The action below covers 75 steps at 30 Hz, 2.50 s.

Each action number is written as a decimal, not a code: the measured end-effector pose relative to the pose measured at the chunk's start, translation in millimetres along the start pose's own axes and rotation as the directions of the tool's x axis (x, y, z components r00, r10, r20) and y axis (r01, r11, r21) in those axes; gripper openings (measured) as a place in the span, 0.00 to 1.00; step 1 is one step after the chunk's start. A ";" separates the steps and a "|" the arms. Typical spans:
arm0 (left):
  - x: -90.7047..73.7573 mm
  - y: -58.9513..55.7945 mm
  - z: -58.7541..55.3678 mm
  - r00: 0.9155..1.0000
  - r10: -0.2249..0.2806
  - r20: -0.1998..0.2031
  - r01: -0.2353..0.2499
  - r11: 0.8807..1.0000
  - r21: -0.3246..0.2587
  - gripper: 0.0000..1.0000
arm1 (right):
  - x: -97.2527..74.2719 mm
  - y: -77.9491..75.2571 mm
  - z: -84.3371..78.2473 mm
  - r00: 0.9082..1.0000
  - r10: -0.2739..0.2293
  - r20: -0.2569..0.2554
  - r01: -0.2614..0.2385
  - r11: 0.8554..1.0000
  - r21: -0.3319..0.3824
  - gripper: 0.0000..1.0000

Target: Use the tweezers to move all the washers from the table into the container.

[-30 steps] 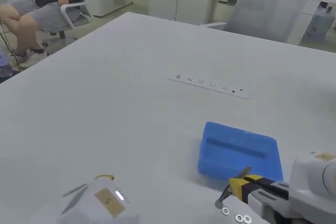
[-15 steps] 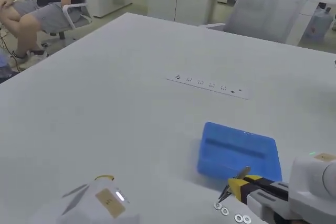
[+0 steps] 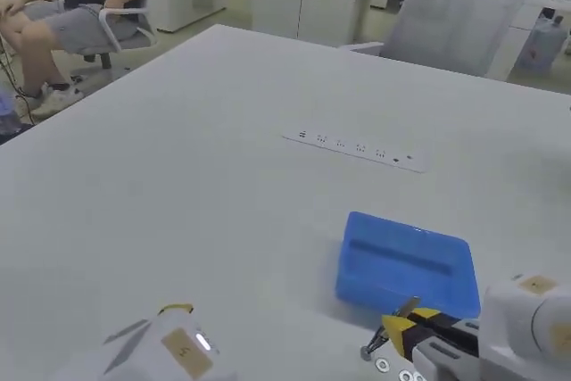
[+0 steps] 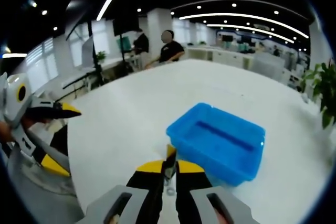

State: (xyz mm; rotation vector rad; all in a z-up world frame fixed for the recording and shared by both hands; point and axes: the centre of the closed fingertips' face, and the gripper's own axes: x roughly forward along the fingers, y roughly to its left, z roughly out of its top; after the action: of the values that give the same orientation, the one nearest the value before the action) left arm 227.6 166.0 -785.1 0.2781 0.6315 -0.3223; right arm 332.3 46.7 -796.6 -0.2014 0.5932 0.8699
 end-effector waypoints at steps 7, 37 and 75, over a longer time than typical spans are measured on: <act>-0.1 0.4 0.3 1.000 0.001 0.001 -0.001 1.000 -0.001 0.83 | 1.7 2.5 0.9 1.000 -0.002 0.002 0.002 0.999 -0.040 0.04; -0.6 1.6 0.3 1.000 0.007 0.002 -0.007 1.000 0.001 0.82 | -2.9 3.6 1.1 1.000 -0.002 -0.017 0.001 1.000 -0.016 0.02; -1.1 0.0 4.1 1.000 -0.007 0.023 0.008 1.000 -0.014 0.84 | 25.2 -38.4 63.6 0.994 -0.062 0.090 0.067 0.996 -0.053 0.02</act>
State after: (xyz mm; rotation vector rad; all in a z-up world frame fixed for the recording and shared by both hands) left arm 228.9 164.8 -781.2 0.2581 0.6126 -0.3277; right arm 400.2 64.1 -761.3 -0.2308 0.4777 0.8291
